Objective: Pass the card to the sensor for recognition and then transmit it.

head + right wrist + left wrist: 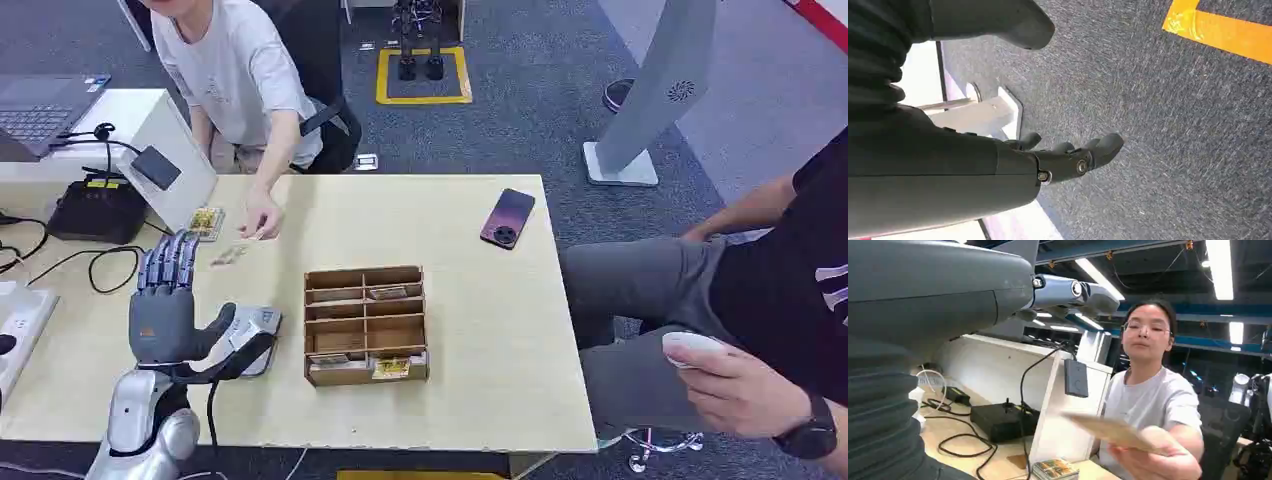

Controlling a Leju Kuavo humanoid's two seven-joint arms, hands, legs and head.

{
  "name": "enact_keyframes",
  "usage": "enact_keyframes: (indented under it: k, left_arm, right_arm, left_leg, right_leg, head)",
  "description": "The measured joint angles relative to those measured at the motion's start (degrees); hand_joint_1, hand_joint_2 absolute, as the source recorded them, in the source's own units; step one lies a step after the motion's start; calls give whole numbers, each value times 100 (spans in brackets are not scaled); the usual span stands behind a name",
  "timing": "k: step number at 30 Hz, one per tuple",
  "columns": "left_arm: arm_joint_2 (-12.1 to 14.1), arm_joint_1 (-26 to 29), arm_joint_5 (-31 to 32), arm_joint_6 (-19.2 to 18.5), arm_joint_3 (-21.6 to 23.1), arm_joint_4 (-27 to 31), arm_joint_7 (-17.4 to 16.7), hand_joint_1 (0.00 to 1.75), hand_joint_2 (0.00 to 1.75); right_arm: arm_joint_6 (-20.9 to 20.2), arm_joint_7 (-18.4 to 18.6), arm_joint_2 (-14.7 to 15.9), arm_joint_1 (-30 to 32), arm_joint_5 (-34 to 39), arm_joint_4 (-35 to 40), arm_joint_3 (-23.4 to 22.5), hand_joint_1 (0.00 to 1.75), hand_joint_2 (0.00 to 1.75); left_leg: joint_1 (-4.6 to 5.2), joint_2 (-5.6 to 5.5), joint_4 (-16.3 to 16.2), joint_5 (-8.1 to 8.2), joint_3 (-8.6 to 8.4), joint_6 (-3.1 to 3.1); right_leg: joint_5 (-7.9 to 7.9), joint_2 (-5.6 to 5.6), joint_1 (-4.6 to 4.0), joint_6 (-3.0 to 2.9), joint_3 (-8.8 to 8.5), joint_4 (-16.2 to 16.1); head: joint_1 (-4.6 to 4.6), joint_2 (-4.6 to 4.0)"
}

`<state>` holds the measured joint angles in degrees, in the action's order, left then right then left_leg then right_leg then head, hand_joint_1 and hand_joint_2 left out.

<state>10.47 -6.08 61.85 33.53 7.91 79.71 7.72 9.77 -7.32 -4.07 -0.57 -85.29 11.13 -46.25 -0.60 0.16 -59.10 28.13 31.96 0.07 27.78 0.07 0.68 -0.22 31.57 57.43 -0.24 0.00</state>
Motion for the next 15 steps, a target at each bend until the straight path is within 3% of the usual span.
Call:
enact_keyframes:
  k: [8, 9, 15]
  left_arm:
    - [0, 0, 11, -17, 0, 0, 0, 0, 175]
    - [0, 0, 11, -20, 0, 0, 0, 175, 175]
    - [0, 1, -22, -85, 0, 0, 0, 175, 175]
  right_arm:
    - [31, 0, 0, 0, -35, 0, 0, 0, 175]
    - [33, 0, 0, 0, -35, 0, 0, 0, 175]
    - [24, 11, 0, 1, -50, -2, 0, 0, 175]
  left_leg:
    - [0, 0, 0, 0, 0, 0]
    - [0, 0, 0, 0, 0, 0]
    - [0, 0, 0, 0, 0, 0]
  right_leg:
    - [0, 0, 0, 0, 0, 0]
    - [0, 0, 0, 0, 0, 0]
    - [0, 0, 0, 0, 0, 0]
  head:
    - [0, 0]
    - [0, 0]
    - [2, 0]
